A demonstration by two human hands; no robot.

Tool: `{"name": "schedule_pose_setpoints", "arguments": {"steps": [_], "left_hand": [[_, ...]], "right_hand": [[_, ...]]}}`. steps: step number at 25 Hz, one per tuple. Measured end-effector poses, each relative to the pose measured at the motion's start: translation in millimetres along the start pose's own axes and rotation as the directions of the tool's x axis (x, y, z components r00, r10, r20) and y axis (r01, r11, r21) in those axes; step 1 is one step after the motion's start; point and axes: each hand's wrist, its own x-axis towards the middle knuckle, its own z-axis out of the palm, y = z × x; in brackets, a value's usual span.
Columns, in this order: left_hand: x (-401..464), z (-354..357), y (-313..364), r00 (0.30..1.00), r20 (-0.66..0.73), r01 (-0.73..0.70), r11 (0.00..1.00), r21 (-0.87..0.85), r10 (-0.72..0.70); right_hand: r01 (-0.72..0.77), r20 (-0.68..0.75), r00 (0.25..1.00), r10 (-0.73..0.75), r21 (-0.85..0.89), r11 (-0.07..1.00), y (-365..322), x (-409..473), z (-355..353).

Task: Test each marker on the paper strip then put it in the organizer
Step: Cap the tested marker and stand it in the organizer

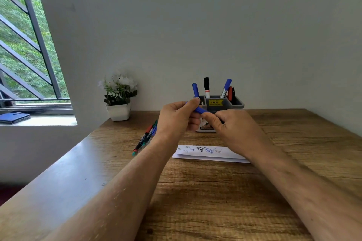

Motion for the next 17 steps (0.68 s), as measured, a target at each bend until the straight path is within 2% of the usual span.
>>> {"name": "schedule_pose_setpoints", "arguments": {"steps": [6, 8, 12, 15, 17], "left_hand": [[3, -10, 6, 0.996, -0.068, -0.057, 0.998, 0.003, 0.057], [6, -17, 8, 0.997, -0.080, -0.010, 0.994, -0.106, 0.001], [5, -18, 12, 0.995, 0.035, 0.102, 0.910, -0.403, -0.096], [-1, -13, 15, 0.987, 0.134, 0.139, 0.866, -0.481, -0.085], [-2, -9, 14, 0.985, 0.152, 0.144, 0.870, -0.472, -0.080]], "right_hand": [[-0.041, 0.005, 0.999, 0.040, 0.128, 0.991, 8, -5, -1], [-0.064, -0.032, 0.997, 0.071, 0.181, 0.981, 13, -5, -4], [-0.101, -0.076, 0.984, 0.163, 0.514, 0.852, 12, -3, -3], [-0.112, -0.062, 0.980, 0.191, 0.620, 0.777, 5, -3, -3], [-0.120, -0.059, 0.976, 0.208, 0.654, 0.747, 5, -4, -4]]}}
